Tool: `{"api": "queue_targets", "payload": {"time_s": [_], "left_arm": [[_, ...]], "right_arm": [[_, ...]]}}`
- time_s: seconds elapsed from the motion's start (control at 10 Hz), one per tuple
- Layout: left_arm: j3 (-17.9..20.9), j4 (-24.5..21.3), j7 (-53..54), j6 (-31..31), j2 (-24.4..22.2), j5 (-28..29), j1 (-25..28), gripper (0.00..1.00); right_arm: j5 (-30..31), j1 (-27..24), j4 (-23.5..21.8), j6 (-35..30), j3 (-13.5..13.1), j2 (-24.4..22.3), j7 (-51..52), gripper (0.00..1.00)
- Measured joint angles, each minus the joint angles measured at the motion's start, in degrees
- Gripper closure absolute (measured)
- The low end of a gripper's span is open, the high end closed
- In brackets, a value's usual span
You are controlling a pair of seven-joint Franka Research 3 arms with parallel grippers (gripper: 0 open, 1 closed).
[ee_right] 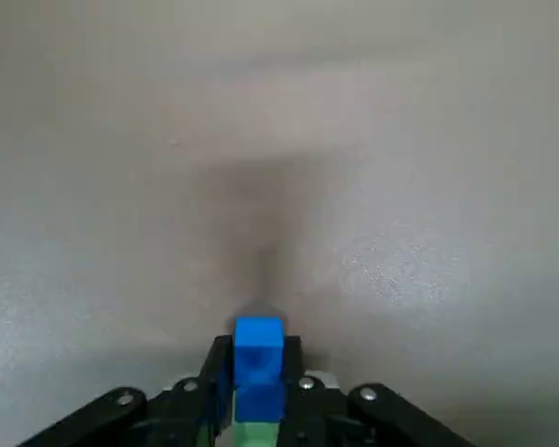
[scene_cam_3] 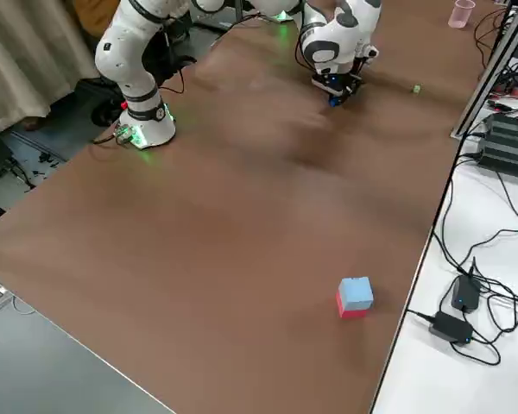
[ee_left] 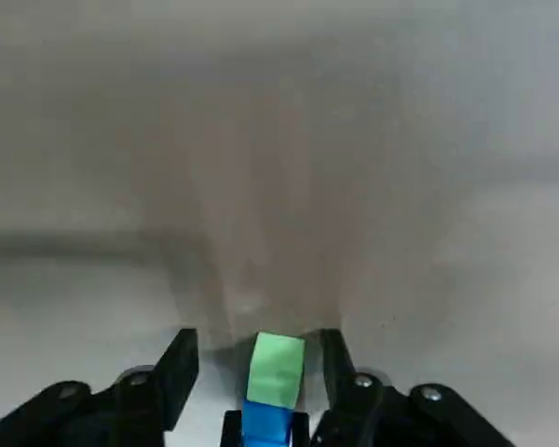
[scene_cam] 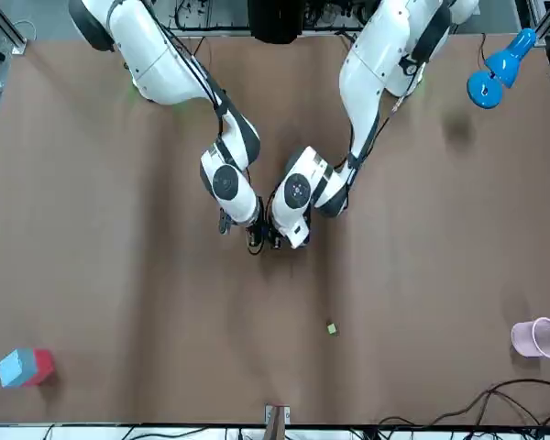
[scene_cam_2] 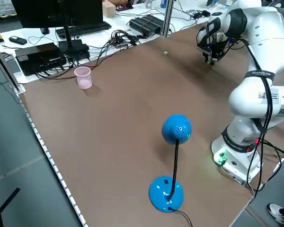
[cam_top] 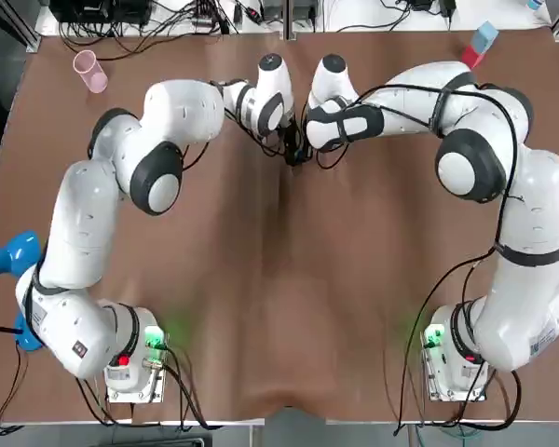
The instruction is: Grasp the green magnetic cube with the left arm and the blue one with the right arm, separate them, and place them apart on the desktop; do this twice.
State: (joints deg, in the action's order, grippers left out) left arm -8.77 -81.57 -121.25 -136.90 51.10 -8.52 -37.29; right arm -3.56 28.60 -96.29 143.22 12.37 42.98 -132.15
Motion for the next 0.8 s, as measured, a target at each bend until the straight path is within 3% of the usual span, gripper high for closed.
{"api": "queue_targets", "payload": {"time_s": [0.1,0.2,0.4,0.8], "left_arm": [[0.18,0.16,0.17,-0.26,-0.01,0.19,0.01,0.59],[0.23,0.23,0.66,-0.32,0.0,0.29,0.01,0.7],[0.23,0.25,1.32,-0.3,-0.01,0.5,0.0,0.77],[0.27,-0.5,6.7,2.58,-0.85,0.67,1.01,0.77]], "right_arm": [[0.0,0.0,0.0,0.01,0.0,0.0,0.0,0.76],[0.0,0.0,0.0,0.03,0.0,0.0,0.0,0.77],[0.07,-0.01,0.0,0.04,0.01,-0.01,0.01,0.77],[0.26,0.0,0.0,0.11,0.06,0.0,0.03,0.77]]}}
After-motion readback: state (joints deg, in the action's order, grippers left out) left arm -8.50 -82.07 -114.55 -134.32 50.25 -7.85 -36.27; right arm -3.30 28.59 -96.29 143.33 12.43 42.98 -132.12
